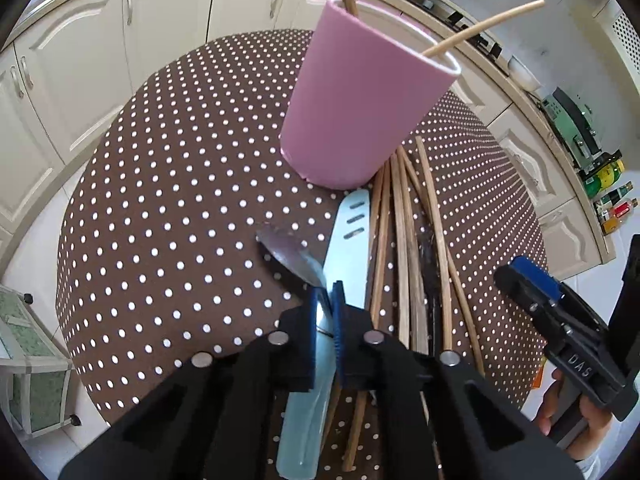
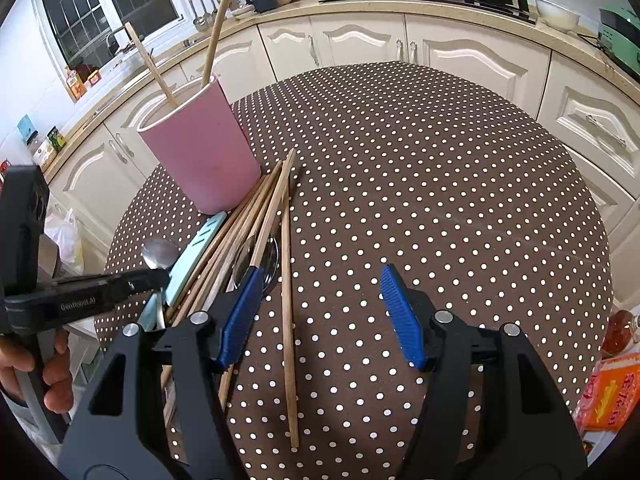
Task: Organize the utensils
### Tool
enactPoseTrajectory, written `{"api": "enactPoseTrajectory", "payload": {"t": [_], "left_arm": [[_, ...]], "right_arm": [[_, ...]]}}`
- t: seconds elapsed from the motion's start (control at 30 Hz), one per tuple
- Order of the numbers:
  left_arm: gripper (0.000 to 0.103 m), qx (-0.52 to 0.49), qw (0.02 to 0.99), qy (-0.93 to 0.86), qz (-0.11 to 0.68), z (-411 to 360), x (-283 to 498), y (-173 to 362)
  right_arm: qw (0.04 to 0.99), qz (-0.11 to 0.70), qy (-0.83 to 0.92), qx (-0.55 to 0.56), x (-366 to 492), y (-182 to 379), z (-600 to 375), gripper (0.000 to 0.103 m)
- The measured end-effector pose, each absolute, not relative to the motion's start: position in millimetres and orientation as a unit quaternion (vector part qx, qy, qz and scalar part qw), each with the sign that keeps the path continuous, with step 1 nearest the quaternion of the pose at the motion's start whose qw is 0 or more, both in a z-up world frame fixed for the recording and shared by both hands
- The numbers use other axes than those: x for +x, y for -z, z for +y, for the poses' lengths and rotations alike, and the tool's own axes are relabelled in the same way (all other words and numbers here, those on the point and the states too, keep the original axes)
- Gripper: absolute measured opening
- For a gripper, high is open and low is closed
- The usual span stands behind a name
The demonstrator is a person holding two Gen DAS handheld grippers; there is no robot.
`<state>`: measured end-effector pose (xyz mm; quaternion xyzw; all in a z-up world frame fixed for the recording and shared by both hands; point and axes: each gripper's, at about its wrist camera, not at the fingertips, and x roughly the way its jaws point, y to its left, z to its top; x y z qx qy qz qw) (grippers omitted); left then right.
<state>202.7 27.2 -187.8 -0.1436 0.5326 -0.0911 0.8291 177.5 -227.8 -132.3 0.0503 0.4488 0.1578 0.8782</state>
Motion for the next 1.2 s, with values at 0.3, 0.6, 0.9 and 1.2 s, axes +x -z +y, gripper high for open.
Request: {"api": "enactPoseTrajectory", "payload": {"t": [0.3, 0.6, 0.9, 1.2], "left_arm": [[0.003, -0.161, 0.843, 0.102, 0.502, 45, 200, 175], [0.001, -0.157, 0.868, 0.094, 0.461, 62, 192, 151], [0.001, -0.169, 0.874, 0.09, 0.447, 75, 197, 138], [0.001, -0.16, 0.88, 0.103, 0.434, 68, 204, 123]], "right_arm": [[0.856, 0.489, -0.17, -0.014, 189, 136, -208, 0.061], [0.828, 0.53, -0.162, -0.086, 212, 147, -175, 0.046], [0.807, 0.561, -0.142, -0.114, 238, 154, -162, 0.006], [0.786, 0.593, -0.131, -0.117, 232, 151, -192, 0.007]]}}
